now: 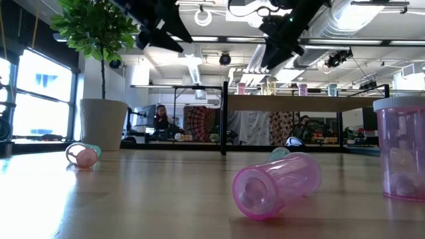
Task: Pick and place medicine bottles onto shelf by color
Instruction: Put the bottom pink medicine bottle aligned with the other pink medicine bottle on the shelf
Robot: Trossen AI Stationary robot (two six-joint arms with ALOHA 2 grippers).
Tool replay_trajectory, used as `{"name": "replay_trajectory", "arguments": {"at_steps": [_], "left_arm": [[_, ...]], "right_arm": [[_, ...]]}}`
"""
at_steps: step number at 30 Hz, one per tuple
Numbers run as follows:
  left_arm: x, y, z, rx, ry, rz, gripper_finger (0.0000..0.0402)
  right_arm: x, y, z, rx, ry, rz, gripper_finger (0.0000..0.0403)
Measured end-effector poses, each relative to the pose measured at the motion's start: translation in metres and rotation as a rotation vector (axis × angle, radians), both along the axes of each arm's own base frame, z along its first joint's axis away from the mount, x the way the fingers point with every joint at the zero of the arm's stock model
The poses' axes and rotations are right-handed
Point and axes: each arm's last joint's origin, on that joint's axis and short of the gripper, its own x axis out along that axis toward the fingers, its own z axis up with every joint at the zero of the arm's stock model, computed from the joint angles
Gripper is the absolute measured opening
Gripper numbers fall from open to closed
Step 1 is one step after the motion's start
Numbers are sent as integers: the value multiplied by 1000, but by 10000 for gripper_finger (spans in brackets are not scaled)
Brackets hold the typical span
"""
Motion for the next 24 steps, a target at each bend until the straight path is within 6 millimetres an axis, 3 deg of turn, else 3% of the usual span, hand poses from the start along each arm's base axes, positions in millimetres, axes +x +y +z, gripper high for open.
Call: {"name": "replay_trajectory", "arguments": {"at_steps": [6, 10, 17, 24], "left_arm": [[-3, -26, -15, -249, 31, 64, 227], [-4, -53, -22, -336, 82, 37, 227], [-10, -115, -27, -422, 140, -90, 227], [-28, -168, -32, -513, 214, -201, 227]], "right_arm": [[0, 7, 18, 3, -7, 16, 145], [1, 13, 26, 14, -15, 23, 145], [2, 30, 21, 94, 45, 30, 145], [7, 50, 17, 125, 82, 86, 145]]}}
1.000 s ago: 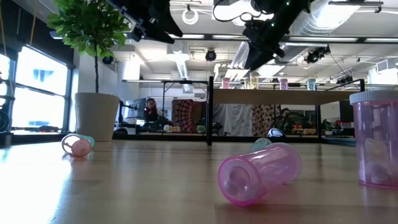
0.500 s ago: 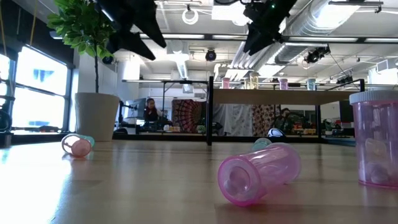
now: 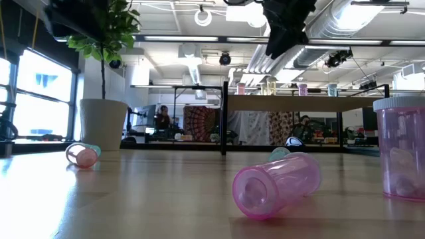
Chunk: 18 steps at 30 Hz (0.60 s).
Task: Pick and place medicine bottles onto shelf by color
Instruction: Put the bottom pink medicine bottle aligned with the other pink medicine bottle on the shelf
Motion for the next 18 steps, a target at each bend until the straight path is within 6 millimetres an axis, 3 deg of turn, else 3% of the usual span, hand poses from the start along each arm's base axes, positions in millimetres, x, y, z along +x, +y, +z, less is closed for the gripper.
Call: {"name": "replay_trajectory", "arguments": {"at_steps": [7, 18], "left_arm": [[-21, -52, -9, 5, 27, -131, 227], [-52, -123, -51, 46, 18, -73, 227]], "right_arm": [[6, 16, 0, 12, -7, 45, 145], [11, 34, -1, 45, -26, 64, 145]]}}
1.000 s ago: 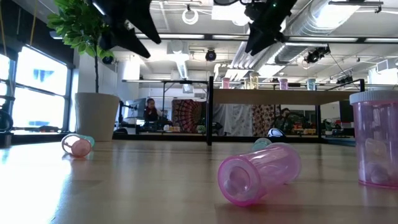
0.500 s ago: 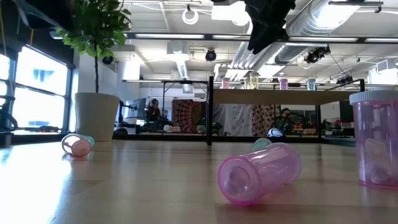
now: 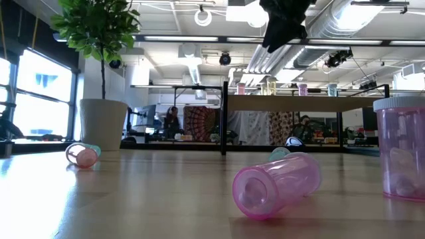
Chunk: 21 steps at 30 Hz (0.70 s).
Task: Pick and place medicine bottles onto shelf by color
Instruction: Put the bottom pink medicine bottle aligned with the other pink medicine bottle on the shelf
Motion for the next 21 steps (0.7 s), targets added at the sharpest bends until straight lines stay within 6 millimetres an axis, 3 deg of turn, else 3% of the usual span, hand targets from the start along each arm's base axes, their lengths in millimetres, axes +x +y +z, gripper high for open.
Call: {"name": "replay_trajectory", "arguments": {"at_steps": [12, 21], "left_arm": [[-23, -39, -50, -24, 77, 97, 227], [-16, -50, -94, 68, 42, 173, 227]], "right_arm": [[1, 2, 0, 32, -18, -39, 145], [1, 2, 0, 32, -18, -40, 145]]}}
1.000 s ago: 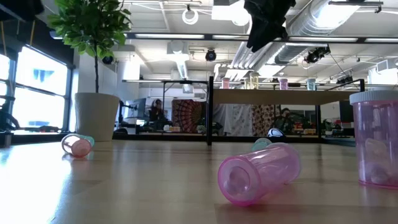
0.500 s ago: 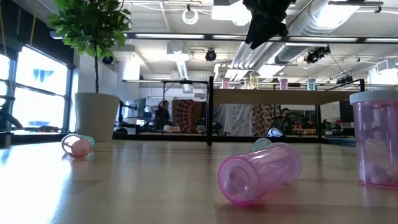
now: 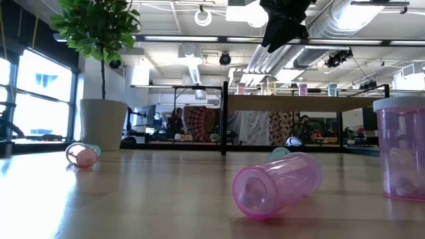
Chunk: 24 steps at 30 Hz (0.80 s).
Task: Pick and place medicine bottles onto shelf by color
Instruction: Put the bottom pink medicine bottle aligned with the other pink medicine bottle on the shelf
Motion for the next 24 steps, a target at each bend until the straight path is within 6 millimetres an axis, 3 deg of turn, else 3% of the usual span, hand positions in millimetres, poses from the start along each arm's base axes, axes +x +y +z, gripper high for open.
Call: {"name": "replay_trajectory", "arguments": {"at_steps": [6, 24], "left_arm": [[2, -1, -15, 38, -37, 48, 227], [19, 8, -29, 104, -70, 99, 221]], "right_arm": [[0, 0, 0, 0, 0, 1, 145], [0, 0, 0, 0, 1, 1, 145]]}}
